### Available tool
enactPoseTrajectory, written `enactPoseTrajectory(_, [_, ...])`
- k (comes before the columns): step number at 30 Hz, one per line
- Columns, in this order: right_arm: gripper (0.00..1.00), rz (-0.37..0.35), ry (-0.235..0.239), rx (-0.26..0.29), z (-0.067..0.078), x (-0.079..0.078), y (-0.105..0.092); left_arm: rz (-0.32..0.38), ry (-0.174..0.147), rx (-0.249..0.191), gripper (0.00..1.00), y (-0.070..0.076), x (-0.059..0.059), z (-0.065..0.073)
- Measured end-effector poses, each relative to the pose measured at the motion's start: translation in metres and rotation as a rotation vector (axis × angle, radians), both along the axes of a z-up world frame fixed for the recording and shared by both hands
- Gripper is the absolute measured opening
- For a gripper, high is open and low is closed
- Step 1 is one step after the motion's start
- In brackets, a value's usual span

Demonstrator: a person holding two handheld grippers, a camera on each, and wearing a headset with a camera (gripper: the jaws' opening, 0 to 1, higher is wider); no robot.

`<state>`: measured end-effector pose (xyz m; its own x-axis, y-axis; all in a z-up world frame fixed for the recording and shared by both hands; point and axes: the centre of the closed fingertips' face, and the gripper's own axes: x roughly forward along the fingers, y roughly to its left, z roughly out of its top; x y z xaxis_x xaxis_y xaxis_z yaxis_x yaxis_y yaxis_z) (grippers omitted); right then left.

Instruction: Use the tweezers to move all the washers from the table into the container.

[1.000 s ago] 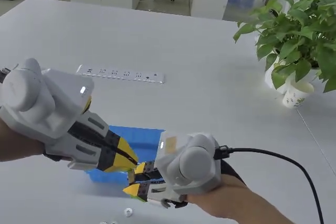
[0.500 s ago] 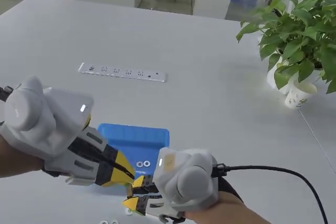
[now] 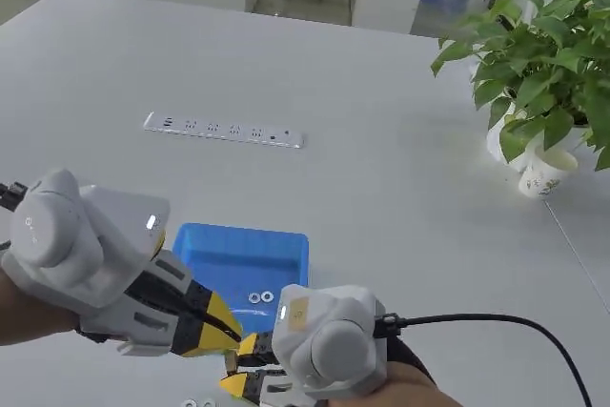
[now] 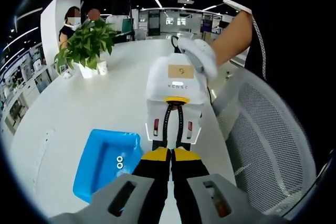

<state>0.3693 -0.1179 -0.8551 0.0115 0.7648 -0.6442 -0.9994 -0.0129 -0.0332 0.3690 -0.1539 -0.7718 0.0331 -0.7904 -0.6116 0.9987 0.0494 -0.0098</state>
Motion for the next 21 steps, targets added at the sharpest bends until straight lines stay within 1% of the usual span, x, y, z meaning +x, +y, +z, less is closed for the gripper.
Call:
enactPoseTrajectory(7, [0.12, 0.000, 0.006, -0.006, -0.007, 0.000, 0.001, 0.005, -0.007, 0.004, 0.03, 0.001, 0.000, -0.006])
enactPoseTrajectory(9, [0.12, -0.001, 0.013, -0.007, -0.008, 0.000, 0.001, 0.009, -0.005, 0.002, 0.03, 0.001, 0.000, -0.007])
enactPoseTrajectory(11, [0.12, -0.003, 0.010, -0.007, -0.008, 0.001, 0.001, 0.011, -0.008, 0.000, 0.03, 0.001, 0.000, -0.008])
enactPoseTrajectory(12, [0.12, -0.005, 0.016, -0.007, -0.009, 0.000, 0.001, 0.011, -0.007, 0.000, 0.03, 0.001, 0.000, -0.009])
enactPoseTrajectory(18, [0.12, -0.002, 0.018, -0.014, -0.012, -0.001, 0.000, 0.013, 0.003, 0.000, 0.03, 0.000, -0.001, -0.011])
enactPoseTrajectory(21, [0.12, -0.005, 0.020, -0.013, -0.014, -0.001, 0.000, 0.009, -0.002, -0.001, 0.03, -0.001, -0.001, -0.012])
